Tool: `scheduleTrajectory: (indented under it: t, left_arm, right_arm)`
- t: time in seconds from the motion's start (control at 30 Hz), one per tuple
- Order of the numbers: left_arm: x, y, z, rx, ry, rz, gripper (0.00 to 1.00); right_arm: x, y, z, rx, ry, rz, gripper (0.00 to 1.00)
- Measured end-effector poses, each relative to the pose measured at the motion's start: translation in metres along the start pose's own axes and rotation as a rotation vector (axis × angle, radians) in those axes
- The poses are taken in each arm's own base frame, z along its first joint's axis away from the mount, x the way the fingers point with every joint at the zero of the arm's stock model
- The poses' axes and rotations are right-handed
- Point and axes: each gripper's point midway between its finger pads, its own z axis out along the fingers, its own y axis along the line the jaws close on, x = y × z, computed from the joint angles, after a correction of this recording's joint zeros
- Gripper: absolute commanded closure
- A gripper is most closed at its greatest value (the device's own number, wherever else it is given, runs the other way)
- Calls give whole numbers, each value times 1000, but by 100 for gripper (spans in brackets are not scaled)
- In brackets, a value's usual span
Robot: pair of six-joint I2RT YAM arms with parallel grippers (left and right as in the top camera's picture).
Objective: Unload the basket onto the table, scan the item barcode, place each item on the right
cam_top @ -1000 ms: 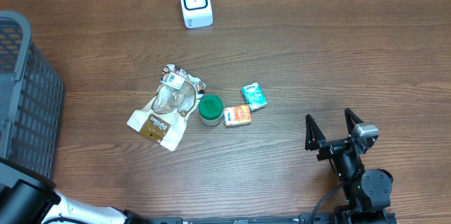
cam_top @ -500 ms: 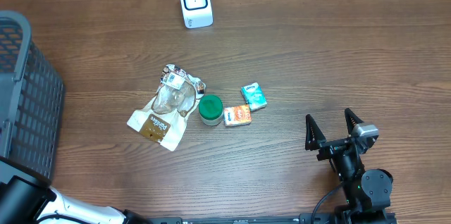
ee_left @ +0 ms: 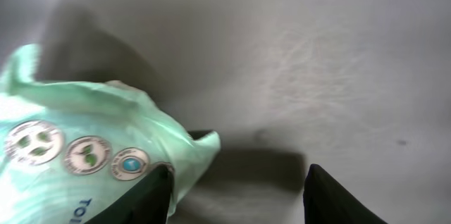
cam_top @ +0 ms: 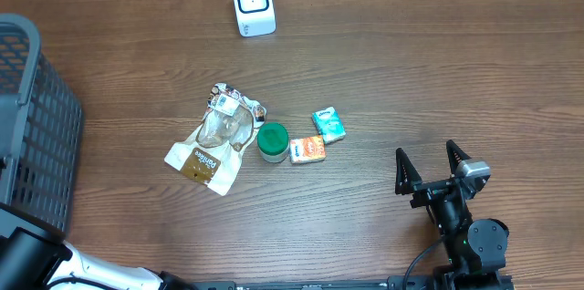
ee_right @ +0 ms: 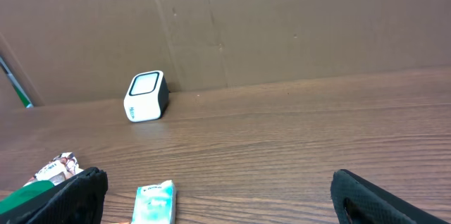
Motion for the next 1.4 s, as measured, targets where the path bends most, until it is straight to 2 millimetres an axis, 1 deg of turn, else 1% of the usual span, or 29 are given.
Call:
scheduleTrajectory:
  t: [0.1,0.17,0.27,0.37,0.4,0.5,0.57,0.63,0.7,0.83,0.93,1.07,1.17,1.27,1.4]
  left_arm:
    - [-1,-7,3,33,-4,-13,44]
    - [-4,-11,4,45,-15,-10,40]
    - [-16,-23,7,74,-51,-1,40]
    - [-29,-43,11,117,-83,36,41]
    - [-32,-53,12,133,-87,54,41]
    - [-38,-79,14,156,-71,102,40]
    - [-39,-89,14,152,-44,112,39]
    - [-40,-95,13,132,-10,117,38]
    - [-41,-93,11,110,16,107,36]
    - [-53,-80,-2,52,29,83,28]
    - [-61,-69,-12,-9,28,79,15]
    - [-55,-48,-16,-122,71,70,6]
    - [-53,-36,-17,-176,84,63,4]
    - [-55,-23,-18,-215,69,51,3]
    - [-57,-12,-17,-240,60,79,4]
  right_arm:
    - [0,0,0,0,0,0,0]
    - [0,0,0,0,0,0,0]
    - [0,0,0,0,0,0,0]
    - [0,0,0,0,0,0,0]
    - [0,0,0,-1,0,0,0]
    - [0,0,0,0,0,0,0]
    - [0,0,0,0,0,0,0]
    - [0,0,0,0,0,1,0]
    - [0,0,0,1,0,0,0]
    - [0,0,0,0,0,0,0]
    - [0,0,0,0,0,0,0]
    - [0,0,0,0,0,1,0]
    - [0,0,0,0,0,0,0]
    - [0,0,0,0,0,0,0]
    - [0,0,0,0,0,0,0]
